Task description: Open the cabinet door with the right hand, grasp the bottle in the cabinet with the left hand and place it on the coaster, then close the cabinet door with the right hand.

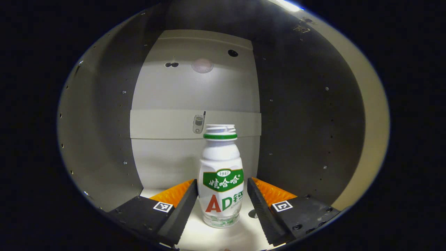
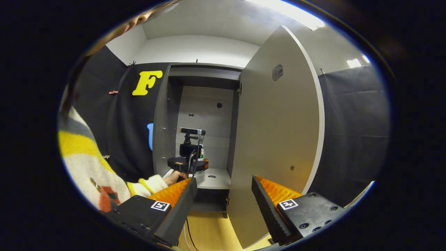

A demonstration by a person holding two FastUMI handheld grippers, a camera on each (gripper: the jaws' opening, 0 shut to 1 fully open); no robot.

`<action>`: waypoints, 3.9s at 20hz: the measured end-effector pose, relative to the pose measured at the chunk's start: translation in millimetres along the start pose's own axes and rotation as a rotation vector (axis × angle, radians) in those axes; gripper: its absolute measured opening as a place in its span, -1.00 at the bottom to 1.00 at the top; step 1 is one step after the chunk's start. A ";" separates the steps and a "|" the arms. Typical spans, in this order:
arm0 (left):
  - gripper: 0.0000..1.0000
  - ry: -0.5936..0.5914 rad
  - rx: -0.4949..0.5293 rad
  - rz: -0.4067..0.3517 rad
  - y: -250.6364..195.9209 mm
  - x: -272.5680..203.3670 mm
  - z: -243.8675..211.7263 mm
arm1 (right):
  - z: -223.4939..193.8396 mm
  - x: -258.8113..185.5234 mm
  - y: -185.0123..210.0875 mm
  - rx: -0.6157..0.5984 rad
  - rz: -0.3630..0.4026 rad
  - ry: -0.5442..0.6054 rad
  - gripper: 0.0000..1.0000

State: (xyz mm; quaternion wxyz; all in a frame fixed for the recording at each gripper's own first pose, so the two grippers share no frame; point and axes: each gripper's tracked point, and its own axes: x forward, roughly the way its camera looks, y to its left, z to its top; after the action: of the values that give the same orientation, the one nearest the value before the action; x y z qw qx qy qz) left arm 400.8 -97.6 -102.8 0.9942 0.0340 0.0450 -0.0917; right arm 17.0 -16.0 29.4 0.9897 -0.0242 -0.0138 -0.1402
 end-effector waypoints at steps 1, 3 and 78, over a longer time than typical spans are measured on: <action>0.75 -0.004 0.005 -0.002 0.3 5.3 0.7 | -1.2 0.3 -0.9 -0.004 -0.006 0.005 0.94; 0.75 0.003 0.020 0.004 1.0 12.6 -2.8 | -3.8 1.2 -0.8 -0.004 -0.010 0.019 0.93; 0.96 0.077 0.004 0.530 34.1 24.5 -62.3 | -292.3 -7.3 122.0 -0.131 0.541 0.378 0.96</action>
State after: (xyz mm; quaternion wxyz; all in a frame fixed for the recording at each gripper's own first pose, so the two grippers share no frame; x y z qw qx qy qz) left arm 425.9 -63.8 -165.1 0.9810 0.0498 0.0722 0.1731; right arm 50.0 88.0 -268.1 0.9724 -0.0642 0.1860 0.1250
